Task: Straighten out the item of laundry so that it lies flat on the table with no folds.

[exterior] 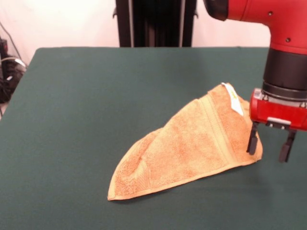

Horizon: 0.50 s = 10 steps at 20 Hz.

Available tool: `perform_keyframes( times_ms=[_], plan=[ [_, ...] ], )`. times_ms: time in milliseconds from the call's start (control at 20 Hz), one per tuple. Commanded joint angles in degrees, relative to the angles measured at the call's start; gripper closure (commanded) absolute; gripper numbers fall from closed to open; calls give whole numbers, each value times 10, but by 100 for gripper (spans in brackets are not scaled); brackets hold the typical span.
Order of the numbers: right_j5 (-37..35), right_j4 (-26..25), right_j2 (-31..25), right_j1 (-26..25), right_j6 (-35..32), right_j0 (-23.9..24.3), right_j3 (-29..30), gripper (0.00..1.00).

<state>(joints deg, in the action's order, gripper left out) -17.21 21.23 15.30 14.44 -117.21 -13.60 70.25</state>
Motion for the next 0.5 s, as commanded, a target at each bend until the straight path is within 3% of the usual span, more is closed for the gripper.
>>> perform_keyframes(
  times_ms=[50, 500],
  plan=[
    [17, 25, -68, -47, -125, -6, 35, 0],
    [33, 24, -73, -65, -118, -3, 21, 0]
  ],
)
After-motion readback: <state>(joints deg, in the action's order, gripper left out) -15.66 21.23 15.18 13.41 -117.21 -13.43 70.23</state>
